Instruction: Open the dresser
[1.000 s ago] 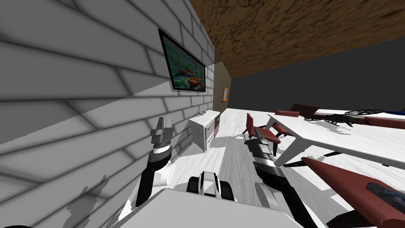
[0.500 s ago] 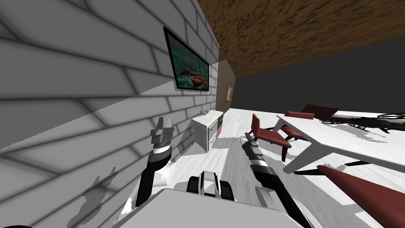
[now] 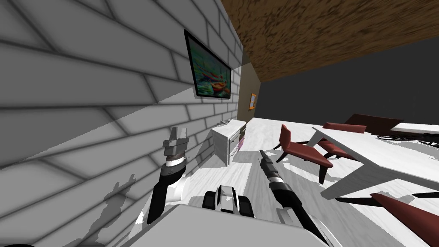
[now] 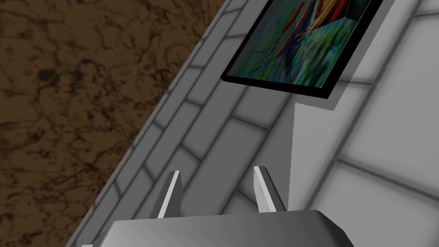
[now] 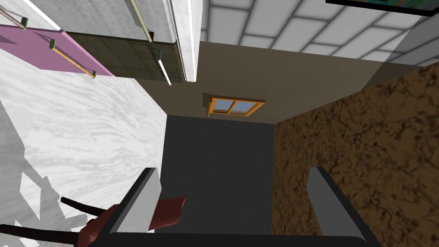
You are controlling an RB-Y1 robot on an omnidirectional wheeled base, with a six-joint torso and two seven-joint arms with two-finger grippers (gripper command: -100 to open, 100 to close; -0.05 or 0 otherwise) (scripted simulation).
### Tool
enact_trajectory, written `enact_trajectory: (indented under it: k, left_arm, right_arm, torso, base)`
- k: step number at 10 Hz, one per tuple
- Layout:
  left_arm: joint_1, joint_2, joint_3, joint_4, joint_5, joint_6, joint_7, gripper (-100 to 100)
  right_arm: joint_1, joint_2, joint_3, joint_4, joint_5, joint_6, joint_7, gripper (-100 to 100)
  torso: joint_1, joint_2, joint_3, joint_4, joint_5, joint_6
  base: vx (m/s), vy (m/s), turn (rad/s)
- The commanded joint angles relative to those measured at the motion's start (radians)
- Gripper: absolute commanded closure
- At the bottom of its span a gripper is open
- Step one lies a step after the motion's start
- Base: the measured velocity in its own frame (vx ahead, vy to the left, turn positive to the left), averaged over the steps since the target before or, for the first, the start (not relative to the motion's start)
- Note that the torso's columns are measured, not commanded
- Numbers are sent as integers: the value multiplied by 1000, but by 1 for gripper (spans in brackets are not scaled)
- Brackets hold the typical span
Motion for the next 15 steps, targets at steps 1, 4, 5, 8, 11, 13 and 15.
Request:
enact_trajectory:
  k: [1, 4, 5, 8, 11, 13, 15]
  left_arm:
    - [0, 0, 0, 0, 0, 0, 0, 0]
    - [0, 0, 0, 0, 0, 0, 0, 0]
    - [0, 0, 0, 0, 0, 0, 0, 0]
    - [0, 0, 0, 0, 0, 0, 0, 0]
    - [0, 0, 0, 0, 0, 0, 0, 0]
    - [0, 0, 0, 0, 0, 0, 0, 0]
    - [0, 0, 0, 0, 0, 0, 0, 0]
  right_arm:
    - [4, -4, 9, 7, 16, 52, 4, -100]
    - [14, -19, 39, 78, 83, 149, 18, -100]
    - [14, -19, 39, 92, 83, 177, 18, -100]
    - [19, -25, 55, 140, 119, 243, 25, -100]
    - [23, -30, 71, 188, 156, 309, 33, -100]
    - [28, -34, 88, 238, 194, 349, 41, -100]
    - [32, -38, 105, 276, 234, 415, 50, -100]
  torso:
    - [-1, 1, 0, 0, 0, 0]
    - [-1, 1, 0, 0, 0, 0]
    - [1, 0, 0, 0, 0, 0]
    - [-1, 1, 0, 0, 0, 0]
    - [0, 0, 0, 0, 0, 0]
    - [-2, 1, 0, 0, 0, 1]
    - [-1, 0, 0, 0, 0, 0]
  base:
    - [10, 13, 3]
    - [30, 36, 144]
    - [38, 43, 81]
    - [30, 37, 99]
    - [31, 31, 101]
    - [32, 29, 66]
    - [54, 44, 190]
